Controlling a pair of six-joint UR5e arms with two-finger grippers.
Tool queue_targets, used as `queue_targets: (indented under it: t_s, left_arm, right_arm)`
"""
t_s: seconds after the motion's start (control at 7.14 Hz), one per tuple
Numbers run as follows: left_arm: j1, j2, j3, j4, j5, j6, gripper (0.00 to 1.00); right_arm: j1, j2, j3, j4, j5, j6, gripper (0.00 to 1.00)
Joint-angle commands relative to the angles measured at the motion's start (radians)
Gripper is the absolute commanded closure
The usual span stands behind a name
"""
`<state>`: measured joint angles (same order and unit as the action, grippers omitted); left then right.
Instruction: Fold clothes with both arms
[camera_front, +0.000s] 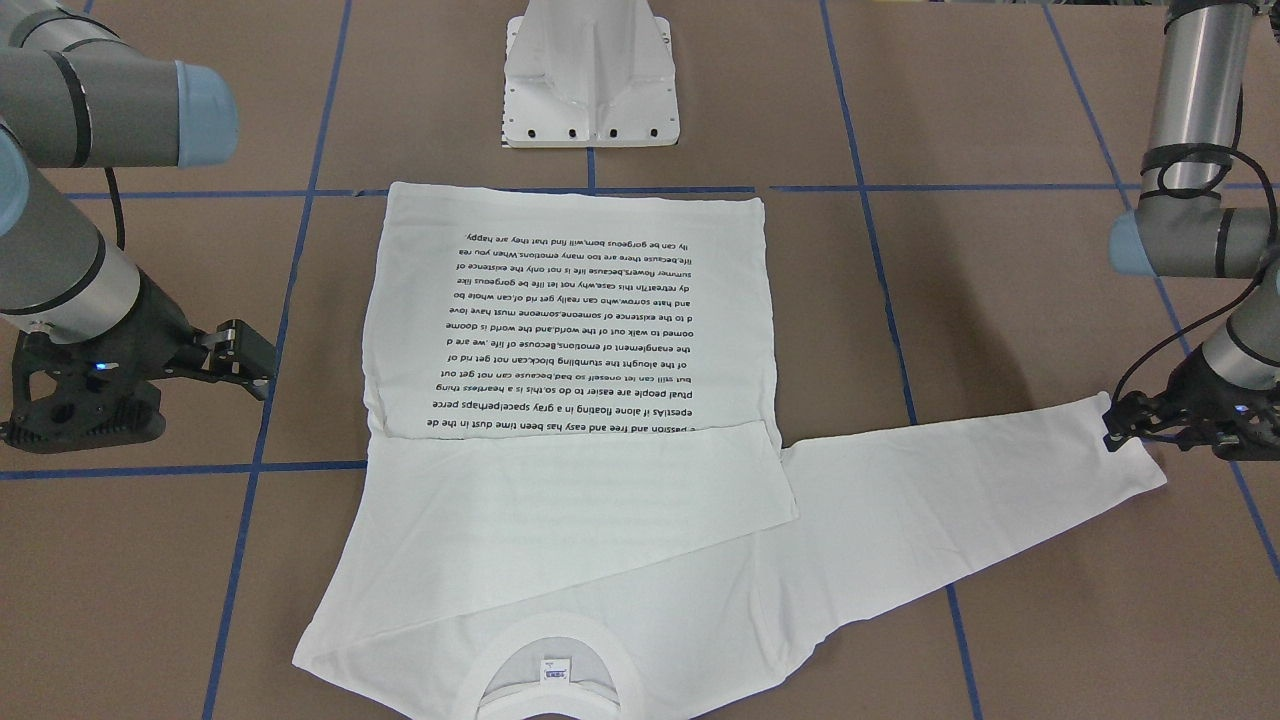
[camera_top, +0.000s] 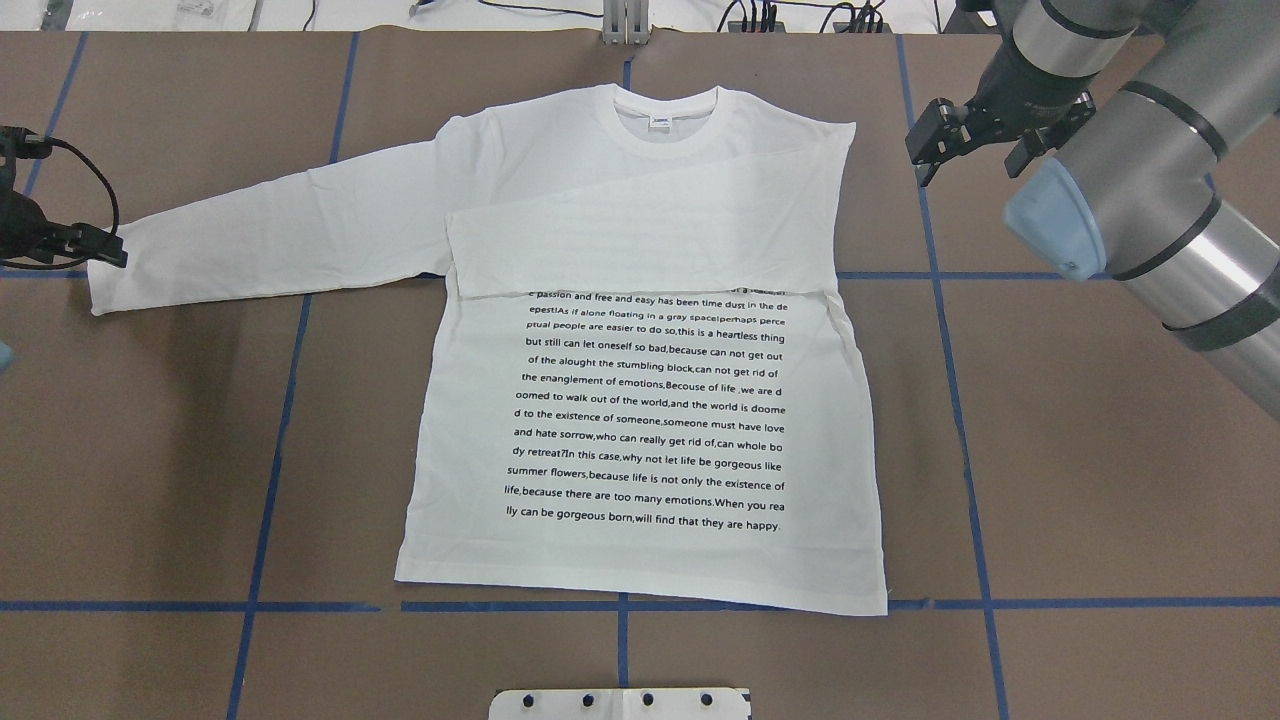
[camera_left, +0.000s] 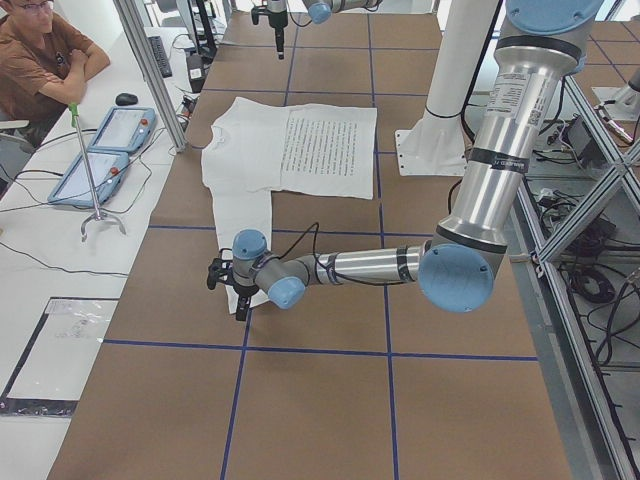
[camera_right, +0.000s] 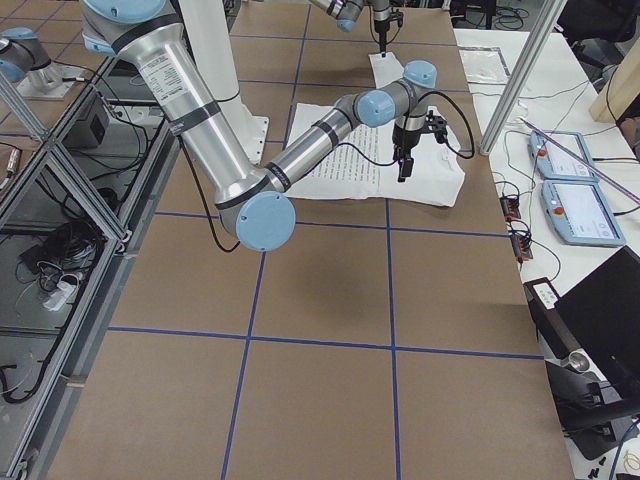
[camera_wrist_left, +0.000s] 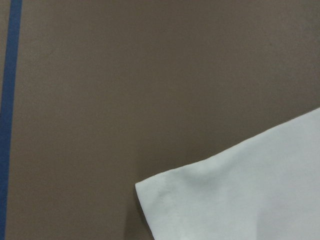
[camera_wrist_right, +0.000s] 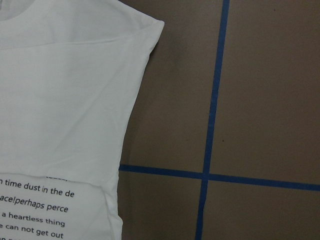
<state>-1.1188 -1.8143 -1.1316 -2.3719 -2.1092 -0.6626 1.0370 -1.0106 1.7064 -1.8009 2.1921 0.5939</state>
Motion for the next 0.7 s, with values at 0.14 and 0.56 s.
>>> queue_targets:
  t_s: [0.14, 0.56]
  left_arm:
    - [0.001, 0.000, 0.003, -0.003, 0.000, 0.000, 0.29]
    - [0.001, 0.000, -0.002, -0.003, 0.000, -0.002, 0.56]
  right_arm:
    - [0.000, 0.000, 0.001, 0.000, 0.001, 0.000, 0.00]
    - [0.000, 0.000, 0.001, 0.000, 0.001, 0.000, 0.00]
